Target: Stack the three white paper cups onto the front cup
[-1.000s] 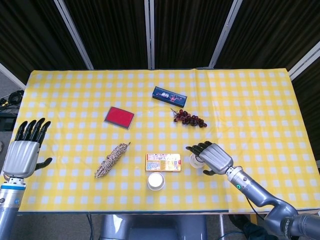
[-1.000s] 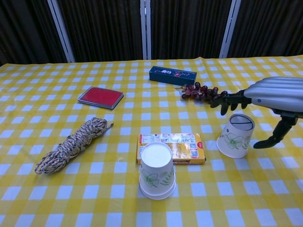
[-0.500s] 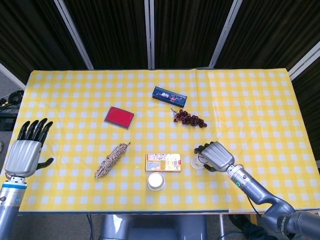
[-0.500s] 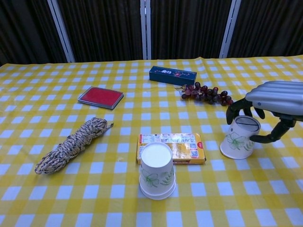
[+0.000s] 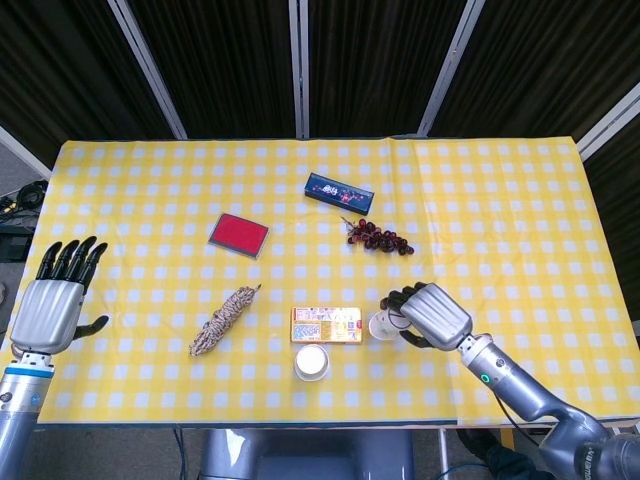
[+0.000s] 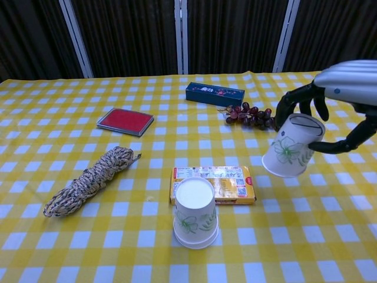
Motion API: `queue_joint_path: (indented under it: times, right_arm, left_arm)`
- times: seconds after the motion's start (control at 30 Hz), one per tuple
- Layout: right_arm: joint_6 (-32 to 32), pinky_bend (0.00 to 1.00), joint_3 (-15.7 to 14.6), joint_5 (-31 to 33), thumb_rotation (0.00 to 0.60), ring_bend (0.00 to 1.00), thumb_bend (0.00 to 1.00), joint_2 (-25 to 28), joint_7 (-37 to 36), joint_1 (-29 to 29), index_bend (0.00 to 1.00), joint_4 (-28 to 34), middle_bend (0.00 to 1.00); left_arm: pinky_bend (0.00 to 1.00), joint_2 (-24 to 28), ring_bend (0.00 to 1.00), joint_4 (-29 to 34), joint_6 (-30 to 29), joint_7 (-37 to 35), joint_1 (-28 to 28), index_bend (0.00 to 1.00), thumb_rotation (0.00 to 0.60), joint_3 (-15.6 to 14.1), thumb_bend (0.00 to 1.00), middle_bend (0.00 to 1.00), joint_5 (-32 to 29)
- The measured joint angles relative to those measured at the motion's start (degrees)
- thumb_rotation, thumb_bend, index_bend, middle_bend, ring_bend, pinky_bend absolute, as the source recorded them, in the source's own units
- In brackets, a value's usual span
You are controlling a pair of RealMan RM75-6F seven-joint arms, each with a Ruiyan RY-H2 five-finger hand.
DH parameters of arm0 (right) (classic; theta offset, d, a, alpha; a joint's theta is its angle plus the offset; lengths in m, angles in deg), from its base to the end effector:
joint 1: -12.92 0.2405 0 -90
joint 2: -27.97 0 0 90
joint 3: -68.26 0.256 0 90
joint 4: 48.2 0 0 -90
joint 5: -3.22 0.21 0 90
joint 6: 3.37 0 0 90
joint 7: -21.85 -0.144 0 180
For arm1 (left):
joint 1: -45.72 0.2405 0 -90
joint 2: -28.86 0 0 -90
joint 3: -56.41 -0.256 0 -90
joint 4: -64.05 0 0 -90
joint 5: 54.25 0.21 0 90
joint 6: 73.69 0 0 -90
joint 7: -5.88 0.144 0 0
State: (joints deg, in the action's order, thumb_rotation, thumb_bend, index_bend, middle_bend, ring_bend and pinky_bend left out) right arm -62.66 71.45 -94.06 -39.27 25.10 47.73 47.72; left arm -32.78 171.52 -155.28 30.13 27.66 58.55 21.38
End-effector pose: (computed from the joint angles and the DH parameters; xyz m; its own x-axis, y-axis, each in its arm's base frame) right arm -0.1677 -0.2850 0.0703 0.5642 -0.1553 0.8109 -0.6708 -0.6588 0.3405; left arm -0.2409 0.2327 0.1466 0.5665 0.0201 0.8238 0.8219 -0.0867 -0.5631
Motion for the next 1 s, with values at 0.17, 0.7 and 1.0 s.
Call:
queue_joint_path:
  times: [0.17,0.7,1.0]
  right_arm:
    - [-2.3,0.52,-0.4,-4.3,0.600,0.45,0.28,4.4,0.0,0.1,0.36,7.4,0.43]
    - [4.3,0.52,-0.5,-7.2,0.600,0.45,0.28,0.7,11.8,4.1,0.35,13.6,0.43]
    - [7.8,0.52,2.1,-4.9,0.600,0.45,0.28,-3.1,19.1,6.7,0.35,13.5,0.43]
  left_arm:
    - [0.00,0.3,0.00,0.2,0.0,-0.4,0.4,0.00,0.600,0.1,0.00,0.00,0.6]
    - [0.00,0.8,0.00,0.2,0.7,-1.4,1.0,0.00,0.600,0.7,0.00,0.00,0.9]
    - [0.00,1.3,0.00,-0.1,1.2,-2.3,1.2,0.00,0.600,1.1,0.00,0.00,1.3]
